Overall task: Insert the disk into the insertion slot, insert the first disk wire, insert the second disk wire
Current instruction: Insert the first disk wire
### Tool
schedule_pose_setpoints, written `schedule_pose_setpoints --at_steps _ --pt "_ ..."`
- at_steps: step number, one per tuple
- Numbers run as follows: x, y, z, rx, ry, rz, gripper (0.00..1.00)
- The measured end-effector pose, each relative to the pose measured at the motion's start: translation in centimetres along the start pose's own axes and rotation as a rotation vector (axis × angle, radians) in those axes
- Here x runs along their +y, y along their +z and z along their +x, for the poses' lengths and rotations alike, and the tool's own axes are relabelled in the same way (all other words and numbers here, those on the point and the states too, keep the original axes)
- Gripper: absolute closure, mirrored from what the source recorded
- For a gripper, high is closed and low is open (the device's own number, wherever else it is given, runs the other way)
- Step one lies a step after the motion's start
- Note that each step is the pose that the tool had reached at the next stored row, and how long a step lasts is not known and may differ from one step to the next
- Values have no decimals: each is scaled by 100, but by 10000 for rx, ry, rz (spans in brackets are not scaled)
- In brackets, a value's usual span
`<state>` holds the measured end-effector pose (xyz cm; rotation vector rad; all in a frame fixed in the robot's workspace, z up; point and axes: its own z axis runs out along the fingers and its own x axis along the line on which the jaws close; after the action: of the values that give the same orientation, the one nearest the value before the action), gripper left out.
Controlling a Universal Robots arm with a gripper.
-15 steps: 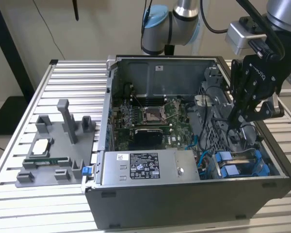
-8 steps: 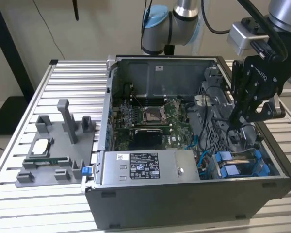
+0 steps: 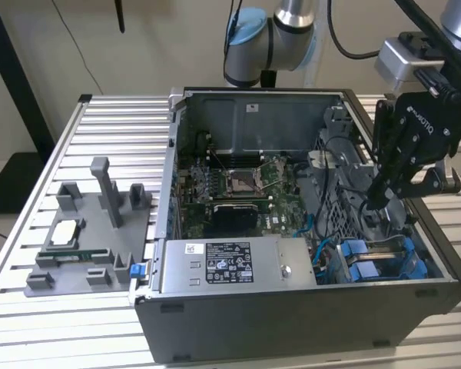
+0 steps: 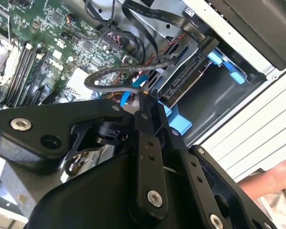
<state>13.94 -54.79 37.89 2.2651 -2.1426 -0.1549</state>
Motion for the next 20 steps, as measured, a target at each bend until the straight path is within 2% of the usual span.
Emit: schedule_pose_setpoints --at_steps 7,13,20 --pt "-123 35 35 -24 21 -404 100" --pt "-232 65 112 -42 39 -733 100" --pt "-326 113 242 -58 53 -1007 100"
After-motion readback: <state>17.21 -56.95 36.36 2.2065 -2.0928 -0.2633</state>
